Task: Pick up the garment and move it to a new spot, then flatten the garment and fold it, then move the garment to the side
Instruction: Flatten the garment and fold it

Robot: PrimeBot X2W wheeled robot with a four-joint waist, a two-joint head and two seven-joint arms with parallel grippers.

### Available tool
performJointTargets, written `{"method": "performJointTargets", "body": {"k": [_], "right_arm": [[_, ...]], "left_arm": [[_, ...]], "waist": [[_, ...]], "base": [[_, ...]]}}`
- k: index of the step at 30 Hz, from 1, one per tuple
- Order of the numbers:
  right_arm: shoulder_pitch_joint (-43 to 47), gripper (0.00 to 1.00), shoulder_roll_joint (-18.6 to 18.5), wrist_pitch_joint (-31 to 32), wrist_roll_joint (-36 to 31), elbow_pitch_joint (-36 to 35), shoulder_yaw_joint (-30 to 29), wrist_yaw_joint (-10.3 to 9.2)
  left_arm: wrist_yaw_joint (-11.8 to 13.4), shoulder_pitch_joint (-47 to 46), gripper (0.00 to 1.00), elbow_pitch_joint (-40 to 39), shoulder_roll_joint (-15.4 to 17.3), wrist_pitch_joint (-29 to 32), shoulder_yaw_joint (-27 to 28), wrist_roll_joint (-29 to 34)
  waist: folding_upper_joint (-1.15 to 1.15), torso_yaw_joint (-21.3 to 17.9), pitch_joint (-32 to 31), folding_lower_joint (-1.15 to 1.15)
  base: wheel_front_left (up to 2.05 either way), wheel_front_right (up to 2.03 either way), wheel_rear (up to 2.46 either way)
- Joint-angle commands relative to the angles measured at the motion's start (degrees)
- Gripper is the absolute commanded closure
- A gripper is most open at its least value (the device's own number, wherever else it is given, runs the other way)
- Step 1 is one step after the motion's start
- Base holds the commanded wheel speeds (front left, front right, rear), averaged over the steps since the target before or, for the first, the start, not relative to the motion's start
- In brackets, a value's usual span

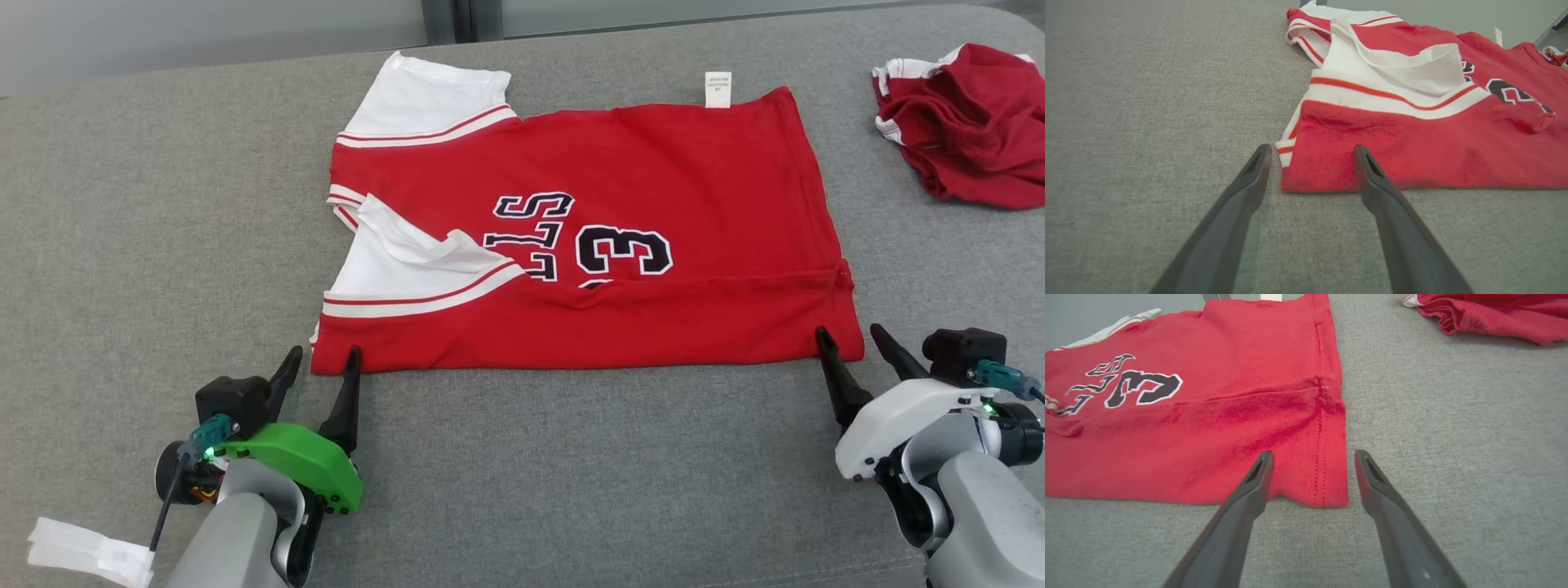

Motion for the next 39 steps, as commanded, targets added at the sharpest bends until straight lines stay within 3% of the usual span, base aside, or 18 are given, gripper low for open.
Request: {"method": "performJointTargets", "body": {"k": [1,5,6,8,9,10,11,12,22,31,39], "right_arm": [[-1.03,0.00,0.24,0.13,-0.63,1.26,0.47,-0.04],[-3.77,0.00,1.38,-0.26,-1.34,5.78,1.38,-0.04],[-4.22,0.00,1.65,-0.17,-1.30,7.27,1.46,-0.04],[-5.35,0.00,2.09,-0.26,-1.36,9.85,1.97,-0.04],[-5.77,0.10,2.54,-0.36,-1.05,10.85,2.17,-0.04],[-6.23,0.62,3.14,-0.48,-0.49,11.68,2.58,-0.04],[-6.48,0.95,3.47,-0.81,-0.08,12.25,2.93,-0.02],[-6.74,1.00,3.58,-1.07,0.23,12.95,3.25,-0.01],[-5.22,1.00,2.71,-6.46,3.30,15.21,5.29,-0.08],[3.63,1.00,0.44,-7.17,5.65,8.03,5.27,-0.09],[13.86,1.00,-0.90,-3.02,5.43,-0.09,0.09,-0.09]], "left_arm": [[-0.17,-0.93,0.00,0.91,-0.01,-0.15,-0.16,0.12],[-0.17,-2.58,0.00,3.86,-0.59,-0.14,-0.53,-0.63],[-0.17,-2.94,0.11,4.87,-0.86,-0.15,-0.90,-0.88],[-0.20,-3.98,0.54,5.94,-1.33,-0.04,-1.53,-1.81],[-0.19,-4.36,0.84,6.07,-1.44,-0.05,-1.52,-2.26],[-0.20,-4.66,1.00,6.22,-1.49,-0.05,-1.50,-2.75],[-0.20,-4.74,1.00,6.33,-1.51,-0.05,-1.69,-3.09],[-0.20,-4.86,1.00,6.43,-1.50,-0.05,-1.95,-3.46],[-0.13,0.76,1.00,0.33,-0.64,-0.08,0.08,-5.06],[0.31,13.85,1.00,-9.37,-1.94,-0.08,4.20,-2.73],[1.02,22.70,1.00,-14.09,-3.92,-0.09,3.26,-1.49]], "waist": [[0.00,-0.08,0.32,0.00],[0.00,0.02,0.96,0.00],[0.00,0.12,1.08,0.00],[0.00,0.28,1.31,0.00],[0.00,0.38,1.38,0.00],[0.00,0.48,1.42,0.00],[0.00,0.53,1.41,0.00],[0.00,0.56,1.40,0.00],[0.00,1.48,-3.14,0.00],[0.00,2.96,-7.63,0.00],[0.00,4.72,-8.91,0.00]], "base": [[0.00,0.00,0.00],[0.00,0.00,0.00],[0.00,0.00,0.00],[0.00,0.00,0.00],[0.00,0.00,0.00],[0.00,0.00,0.00],[0.00,0.00,0.00],[0.00,0.00,0.00],[0.00,0.00,0.00],[0.00,0.00,0.00],[0.00,0.00,0.00]]}}
